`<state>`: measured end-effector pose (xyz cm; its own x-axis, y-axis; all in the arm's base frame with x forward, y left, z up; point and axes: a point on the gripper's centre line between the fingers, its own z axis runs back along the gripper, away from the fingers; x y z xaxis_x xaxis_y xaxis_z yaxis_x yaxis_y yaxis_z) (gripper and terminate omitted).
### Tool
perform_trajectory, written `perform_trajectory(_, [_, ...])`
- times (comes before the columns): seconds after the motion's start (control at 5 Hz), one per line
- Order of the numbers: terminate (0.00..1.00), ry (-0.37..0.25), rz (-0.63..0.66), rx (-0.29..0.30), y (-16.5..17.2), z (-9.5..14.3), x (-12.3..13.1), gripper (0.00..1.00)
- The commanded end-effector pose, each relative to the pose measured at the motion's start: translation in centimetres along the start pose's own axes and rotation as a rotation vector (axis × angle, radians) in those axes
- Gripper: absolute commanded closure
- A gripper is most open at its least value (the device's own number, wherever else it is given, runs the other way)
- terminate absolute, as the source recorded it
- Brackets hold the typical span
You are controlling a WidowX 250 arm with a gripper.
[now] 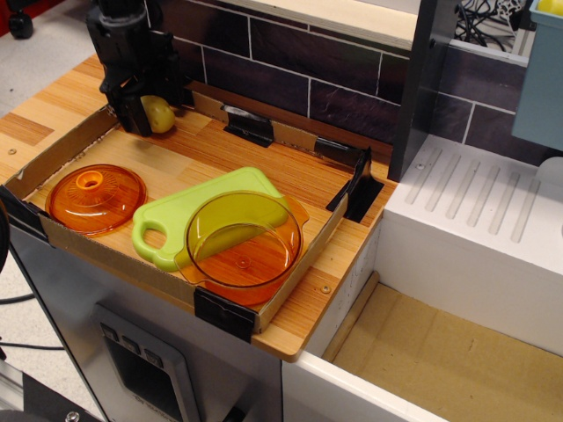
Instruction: Put potato in pot
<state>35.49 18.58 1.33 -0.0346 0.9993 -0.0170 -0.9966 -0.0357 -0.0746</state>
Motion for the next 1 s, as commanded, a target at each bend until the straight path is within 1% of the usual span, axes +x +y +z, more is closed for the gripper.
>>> perform_trajectory(0.0, [0.00,0.007,-0.015,-0.056,-0.1,2.0,0.6,1.00])
perform_trajectory(0.2, [0.00,0.040,-0.009,-0.063,0.1,3.3,0.6,1.00])
perform_trajectory(0.4, [0.00,0.017,-0.045,-0.092,0.3,4.7,0.4,1.00])
perform_trajectory(0.6, [0.00,0.046,-0.066,-0.087,1.1,6.8,-1.4,1.00])
perform_trajectory(0.8, [0.00,0.042,-0.095,-0.118,2.7,9.6,-4.1,1.00])
